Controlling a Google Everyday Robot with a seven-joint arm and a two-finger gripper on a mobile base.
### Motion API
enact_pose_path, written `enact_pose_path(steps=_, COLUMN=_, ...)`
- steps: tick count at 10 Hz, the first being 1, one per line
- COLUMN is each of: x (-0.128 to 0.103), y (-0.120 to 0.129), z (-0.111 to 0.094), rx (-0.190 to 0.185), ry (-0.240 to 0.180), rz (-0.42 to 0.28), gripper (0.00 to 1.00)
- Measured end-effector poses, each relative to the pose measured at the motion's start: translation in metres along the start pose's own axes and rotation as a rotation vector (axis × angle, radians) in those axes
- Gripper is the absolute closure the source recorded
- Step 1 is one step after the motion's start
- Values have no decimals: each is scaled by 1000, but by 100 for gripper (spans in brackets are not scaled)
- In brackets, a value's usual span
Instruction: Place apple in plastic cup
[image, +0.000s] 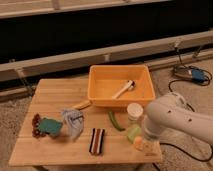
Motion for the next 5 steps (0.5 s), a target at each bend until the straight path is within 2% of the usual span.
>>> enact_pose_path(steps=2, x=16, y=-25, z=-10, rx=43, ry=23, rz=28, gripper=100)
enact_pose_path(steps=5, x=19, y=-60, z=-9, rx=89, ry=34, rz=74, gripper=100)
